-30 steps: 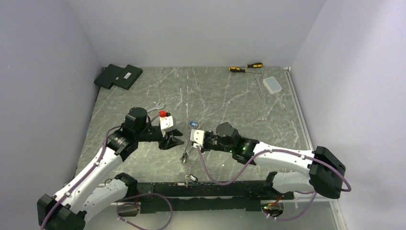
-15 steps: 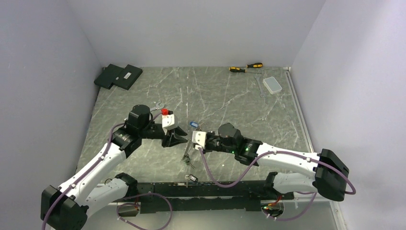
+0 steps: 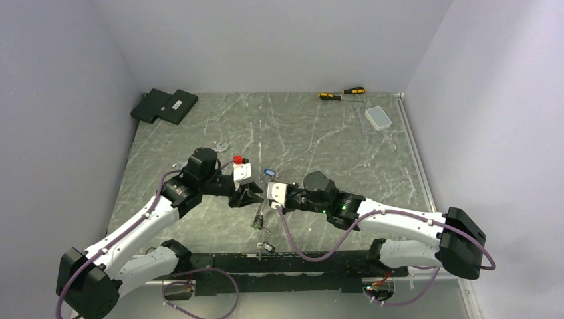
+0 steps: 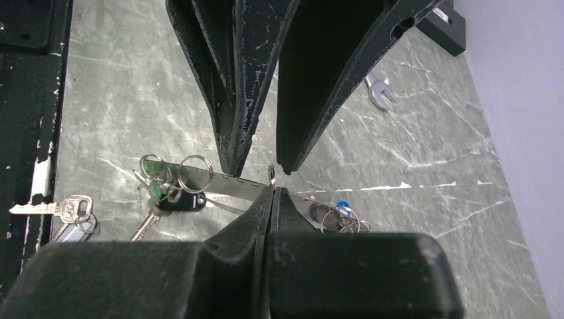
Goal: Put the keys on the keyring
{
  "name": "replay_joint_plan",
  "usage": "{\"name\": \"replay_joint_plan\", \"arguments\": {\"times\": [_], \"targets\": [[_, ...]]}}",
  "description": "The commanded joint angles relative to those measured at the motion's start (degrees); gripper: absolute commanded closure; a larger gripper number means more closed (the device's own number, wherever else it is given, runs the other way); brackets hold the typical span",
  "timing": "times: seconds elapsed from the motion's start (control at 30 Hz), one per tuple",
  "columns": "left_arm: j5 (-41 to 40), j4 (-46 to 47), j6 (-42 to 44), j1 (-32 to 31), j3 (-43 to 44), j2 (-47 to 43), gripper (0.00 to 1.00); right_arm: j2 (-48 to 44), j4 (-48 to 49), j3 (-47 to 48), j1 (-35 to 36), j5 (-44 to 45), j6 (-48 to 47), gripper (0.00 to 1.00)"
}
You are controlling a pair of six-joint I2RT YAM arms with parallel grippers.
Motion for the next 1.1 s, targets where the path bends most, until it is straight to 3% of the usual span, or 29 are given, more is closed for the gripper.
{"name": "replay_joint_plan", "arguments": {"times": [0.0,0.27,0.6,1.07], "targets": [[-4.8,-0.2,2.0,-0.4,0.9,-1.0,0.61,-3.0,1.8,3.1,0.4,-0.8,-0.6,1.00],[-8.3,0.1,1.9,-0.5,1.2,-1.1,0.61,-4.0,2.3,2.7,0.4,-1.2,-0.2,1.00],[-2.8,3.3,0.4,-1.2,0.0,-1.7,0.60,-3.1,3.4,2.7,0.4,-2.2,0.6,1.00],[-7.6,-0.1,3.0,-3.9,0.8,-0.5,0.67,-3.6,3.8,3.0,0.5,-2.3,1.2,1.00]]}}
